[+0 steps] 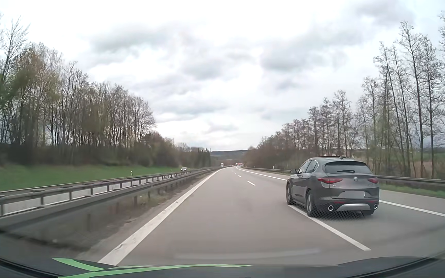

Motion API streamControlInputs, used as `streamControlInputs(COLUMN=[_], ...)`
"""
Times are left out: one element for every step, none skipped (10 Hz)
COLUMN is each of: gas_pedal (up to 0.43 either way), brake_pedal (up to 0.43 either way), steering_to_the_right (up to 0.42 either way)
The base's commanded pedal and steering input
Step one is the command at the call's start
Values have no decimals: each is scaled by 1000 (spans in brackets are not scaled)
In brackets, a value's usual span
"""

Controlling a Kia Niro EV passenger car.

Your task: Follow the waypoints while adhering to traffic rules and regulations

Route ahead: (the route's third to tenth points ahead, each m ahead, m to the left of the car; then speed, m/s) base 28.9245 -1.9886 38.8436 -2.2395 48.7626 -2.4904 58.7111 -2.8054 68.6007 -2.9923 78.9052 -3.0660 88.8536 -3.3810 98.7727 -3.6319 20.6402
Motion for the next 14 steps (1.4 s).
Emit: streamControlInputs(gas_pedal=[130, 130, 130, 130, 130, 118, 118, 118, 118, 118, 118, 118, 118, 118], brake_pedal=[0, 0, 0, 0, 0, 0, 0, 0, 0, 0, 0, 0, 0, 0], steering_to_the_right=[0, 0, 0, 0, 0, 0, 0, 0, 0, 0, 0, 0, 0, 0])
